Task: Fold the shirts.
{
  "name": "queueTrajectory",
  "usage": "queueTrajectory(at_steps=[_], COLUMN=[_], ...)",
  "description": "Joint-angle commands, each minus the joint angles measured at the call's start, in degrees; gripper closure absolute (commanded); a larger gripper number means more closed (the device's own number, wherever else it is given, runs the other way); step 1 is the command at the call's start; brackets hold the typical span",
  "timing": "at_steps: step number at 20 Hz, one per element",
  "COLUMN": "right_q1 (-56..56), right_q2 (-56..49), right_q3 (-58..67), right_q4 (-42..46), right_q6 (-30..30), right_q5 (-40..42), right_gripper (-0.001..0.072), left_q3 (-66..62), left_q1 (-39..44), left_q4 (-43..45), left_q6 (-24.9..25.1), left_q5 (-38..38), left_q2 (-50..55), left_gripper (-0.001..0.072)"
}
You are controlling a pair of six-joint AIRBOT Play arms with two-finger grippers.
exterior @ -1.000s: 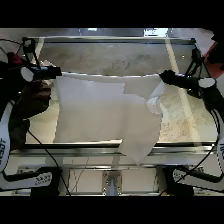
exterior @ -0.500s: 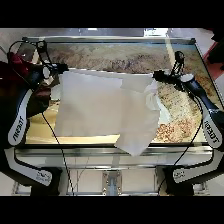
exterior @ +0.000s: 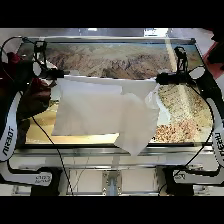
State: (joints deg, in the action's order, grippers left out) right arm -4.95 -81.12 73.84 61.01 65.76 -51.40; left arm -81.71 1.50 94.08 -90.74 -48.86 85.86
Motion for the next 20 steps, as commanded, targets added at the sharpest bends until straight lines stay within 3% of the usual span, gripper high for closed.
queueTrajectory(at_steps=[1,7,20], right_q1=[0.1,0.1,0.0], right_q2=[1.7,0.8,-0.7], right_q3=[-6.7,-19.6,-22.1], right_q4=[4.3,-2.0,-4.0], right_q6=[3.5,3.5,3.5], right_q5=[-3.4,9.7,9.8], right_gripper=[0.0685,0.0686,0.0674], left_q3=[7.6,16.0,16.2], left_q1=[0.0,0.0,0.0], left_q4=[0.2,-5.2,-5.8], left_q6=[0.8,0.8,0.7], left_q5=[-3.8,0.1,1.3], left_q2=[-1.8,-1.3,-0.6], left_gripper=[0.0695,0.0695,0.0693])
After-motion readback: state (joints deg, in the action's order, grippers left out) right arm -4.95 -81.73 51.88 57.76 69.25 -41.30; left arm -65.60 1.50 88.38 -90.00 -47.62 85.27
